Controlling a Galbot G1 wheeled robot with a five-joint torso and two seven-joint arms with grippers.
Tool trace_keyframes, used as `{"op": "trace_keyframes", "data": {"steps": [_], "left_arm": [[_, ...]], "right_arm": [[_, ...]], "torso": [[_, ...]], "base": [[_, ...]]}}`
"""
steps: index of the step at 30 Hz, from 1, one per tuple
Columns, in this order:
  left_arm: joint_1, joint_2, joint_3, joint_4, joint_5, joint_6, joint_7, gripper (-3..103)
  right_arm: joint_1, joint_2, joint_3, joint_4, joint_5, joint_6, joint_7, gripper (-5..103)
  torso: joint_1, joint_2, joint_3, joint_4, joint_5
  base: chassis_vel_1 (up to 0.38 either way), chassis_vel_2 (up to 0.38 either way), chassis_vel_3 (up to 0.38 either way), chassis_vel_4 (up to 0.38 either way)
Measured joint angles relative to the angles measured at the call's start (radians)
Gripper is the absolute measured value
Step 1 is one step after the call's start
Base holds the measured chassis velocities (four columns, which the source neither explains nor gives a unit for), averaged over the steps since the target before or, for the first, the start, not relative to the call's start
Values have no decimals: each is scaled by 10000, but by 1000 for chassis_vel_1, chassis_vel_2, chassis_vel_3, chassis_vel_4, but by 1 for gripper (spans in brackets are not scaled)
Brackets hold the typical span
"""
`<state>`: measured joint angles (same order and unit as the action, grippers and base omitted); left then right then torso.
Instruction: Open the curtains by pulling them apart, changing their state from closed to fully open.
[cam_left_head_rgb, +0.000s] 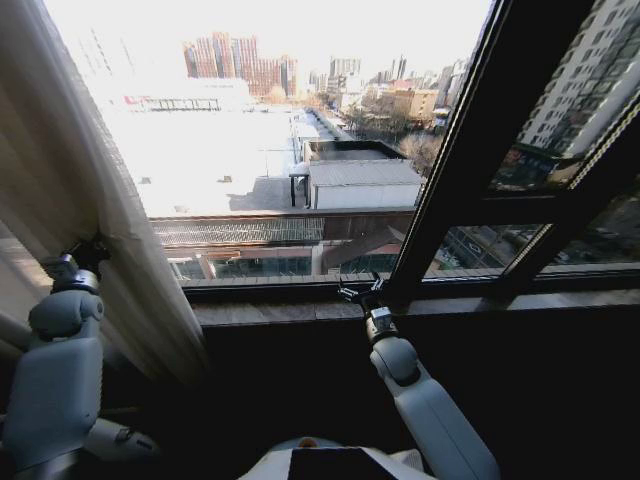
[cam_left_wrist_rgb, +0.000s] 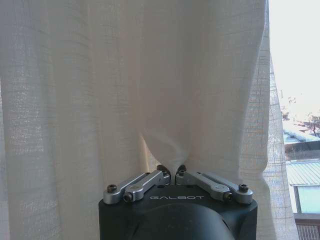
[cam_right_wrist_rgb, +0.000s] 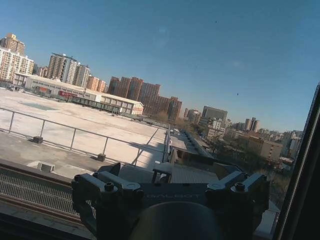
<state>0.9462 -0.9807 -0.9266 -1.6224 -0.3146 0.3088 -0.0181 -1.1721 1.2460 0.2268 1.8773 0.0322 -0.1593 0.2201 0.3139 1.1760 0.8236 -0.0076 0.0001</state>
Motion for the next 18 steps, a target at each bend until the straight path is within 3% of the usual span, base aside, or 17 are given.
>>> {"op": "trace_keyframes", "data": {"steps": [3, 8, 12, 18], "left_arm": [[-32, -18, 3, -27, -26, -43, -21, 0], [-517, 119, 22, 227, -56, -175, -766, 0], [-1615, 757, -26, 1233, -58, -319, -1961, 0], [-3287, 1379, -79, 3117, -34, 0, -3382, 0]], "right_arm": [[95, 5, -10, -84, 0, 5, -2, 100], [150, 1, -11, -268, 0, 53, -17, 100], [162, 5, -5, -407, -5, 118, -32, 100], [260, -15, -12, -496, -4, 129, -47, 100]], "torso": [[0, 0, 0, 2, -1], [1, 0, 0, -2, 0], [1, -1, 0, -1, 1], [1, 0, 0, 0, 0]], "base": [[0, 0, 0, 0], [0, 0, 0, 0], [0, 0, 0, 0], [0, 0, 0, 0]]}}
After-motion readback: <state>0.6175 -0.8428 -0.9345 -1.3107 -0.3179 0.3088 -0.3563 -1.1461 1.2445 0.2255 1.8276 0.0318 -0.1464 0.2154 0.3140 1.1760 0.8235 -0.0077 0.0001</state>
